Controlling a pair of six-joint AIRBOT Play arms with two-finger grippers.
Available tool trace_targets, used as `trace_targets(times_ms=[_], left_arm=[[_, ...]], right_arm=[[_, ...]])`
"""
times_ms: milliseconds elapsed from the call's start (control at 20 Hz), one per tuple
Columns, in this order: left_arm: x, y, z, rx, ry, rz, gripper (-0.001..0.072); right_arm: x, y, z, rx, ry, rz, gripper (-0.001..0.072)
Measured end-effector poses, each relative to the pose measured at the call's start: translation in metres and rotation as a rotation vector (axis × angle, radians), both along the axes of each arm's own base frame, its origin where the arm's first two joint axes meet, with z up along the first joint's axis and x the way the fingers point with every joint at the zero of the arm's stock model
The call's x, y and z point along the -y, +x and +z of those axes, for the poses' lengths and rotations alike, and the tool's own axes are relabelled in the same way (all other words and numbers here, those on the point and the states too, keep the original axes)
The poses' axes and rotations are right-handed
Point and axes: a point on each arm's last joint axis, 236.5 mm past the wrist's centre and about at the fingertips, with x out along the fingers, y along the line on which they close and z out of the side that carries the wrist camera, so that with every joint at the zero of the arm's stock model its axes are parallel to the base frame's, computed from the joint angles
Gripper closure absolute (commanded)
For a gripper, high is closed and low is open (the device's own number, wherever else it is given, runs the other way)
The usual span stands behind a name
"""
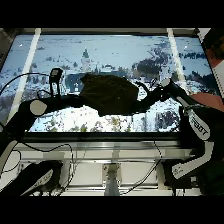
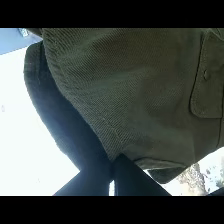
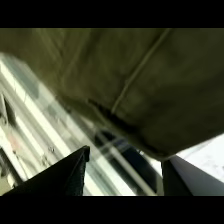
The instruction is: Fold the clothes and pants, and hang the long-sleeved shirts on hangers.
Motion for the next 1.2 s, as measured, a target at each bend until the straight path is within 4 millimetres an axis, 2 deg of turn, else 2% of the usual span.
trace_targets(times_ms=[200, 400, 600, 900, 1050, 1200], left_arm=[[0.000, 0.000, 0.000, -0.001, 0.001, 0.001, 0.0697], [0.000, 0.000, 0.000, -0.001, 0.002, 0.001, 0.0698], [0.000, 0.000, 0.000, -0.001, 0.002, 0.001, 0.0698], [-0.001, 0.000, 0.000, -0.001, 0.002, 0.001, 0.0697], [-0.001, 0.000, 0.000, -0.001, 0.002, 0.001, 0.0697], [-0.001, 0.000, 0.000, -0.001, 0.002, 0.001, 0.0697]], right_arm=[[-0.015, -0.020, 0.004, -0.062, 0.079, 0.004, 0.0275], [-0.026, -0.020, 0.010, -0.063, 0.146, -0.018, 0.0274], [-0.011, -0.019, -0.001, -0.055, 0.091, -0.022, 0.0274], [0.030, 0.007, -0.002, -0.016, 0.051, -0.142, 0.0273], [0.028, 0.014, 0.000, 0.010, 0.063, -0.162, 0.0273], [0.014, 0.013, -0.001, 0.038, 0.068, -0.133, 0.0273]])
